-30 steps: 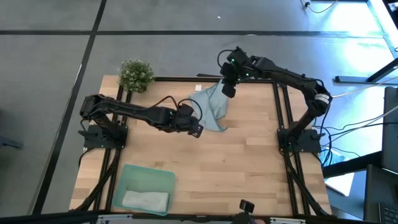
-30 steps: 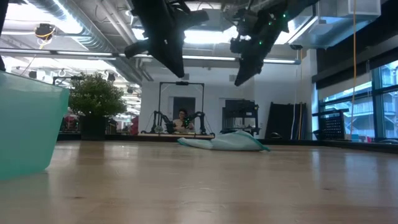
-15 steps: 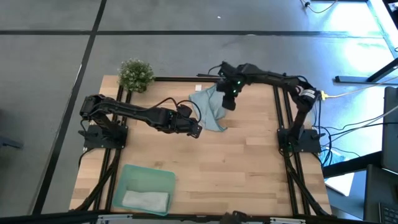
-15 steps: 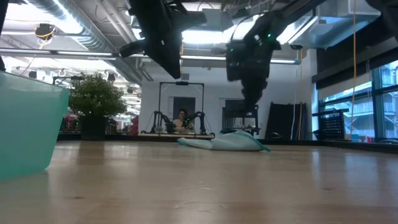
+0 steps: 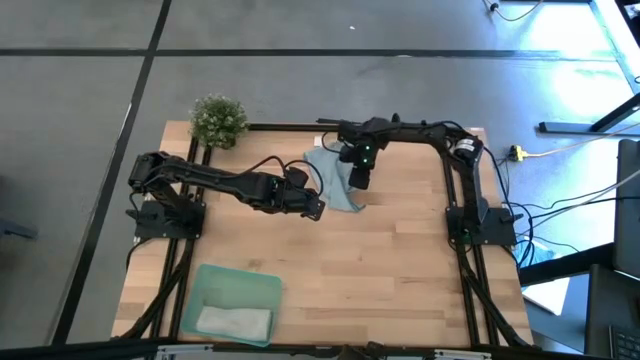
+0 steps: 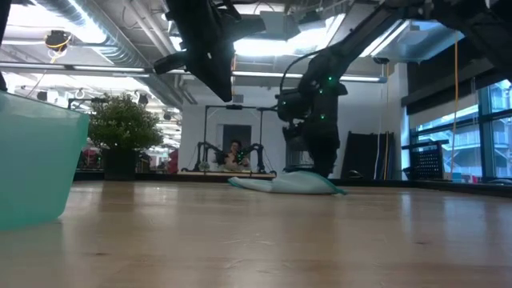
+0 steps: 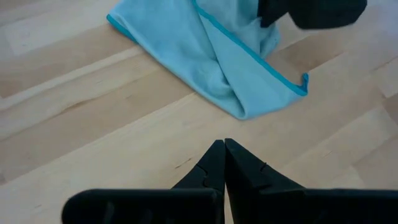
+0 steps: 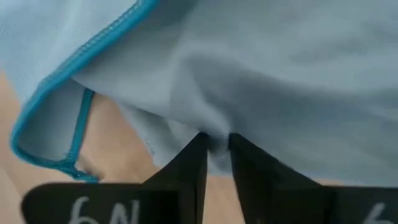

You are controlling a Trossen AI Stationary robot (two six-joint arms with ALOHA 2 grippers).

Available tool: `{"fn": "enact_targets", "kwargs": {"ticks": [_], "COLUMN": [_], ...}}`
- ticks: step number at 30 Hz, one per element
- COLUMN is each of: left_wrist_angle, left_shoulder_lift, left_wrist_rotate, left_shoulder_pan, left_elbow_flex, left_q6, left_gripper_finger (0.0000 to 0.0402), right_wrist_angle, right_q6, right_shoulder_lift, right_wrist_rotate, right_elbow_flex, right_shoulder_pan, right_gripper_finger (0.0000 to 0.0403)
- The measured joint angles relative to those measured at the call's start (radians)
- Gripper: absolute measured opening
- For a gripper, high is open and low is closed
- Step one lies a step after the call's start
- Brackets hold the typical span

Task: Roll microfiber towels into tight, uniform cylinder then place into a basket
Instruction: Roll the blue microfiber cloth

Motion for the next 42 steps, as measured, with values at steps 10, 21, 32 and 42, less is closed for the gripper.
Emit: {"fn": "enact_targets", "kwargs": {"ticks": [10,21,32,42], "left_wrist_angle": [-0.024,-0.05,-0.056,-0.056], "left_shoulder_lift": [0.0,0.0,0.0,0.0], "left_wrist_rotate": [0.013,0.048,0.065,0.065], "left_shoulder_pan": [0.0,0.0,-0.005,-0.005], "left_elbow_flex": [0.0,0.0,0.0,0.0], "left_q6": [0.036,0.053,0.054,0.053], "left_gripper_finger": [0.0003,0.0001,0.0003,0.0003], "right_wrist_angle": [-0.048,-0.09,-0.142,-0.108], "right_q6": [0.04,0.068,0.146,0.12], "right_shoulder_lift": [0.015,-0.016,-0.168,-0.166], "right_wrist_rotate": [-0.071,-0.217,-0.046,0.156], "right_elbow_flex": [0.0,0.007,0.057,0.056], "right_shoulder_pan": [0.104,0.237,0.11,-0.031], "right_gripper_finger": [0.0035,0.0006,0.003,0.0042]}}
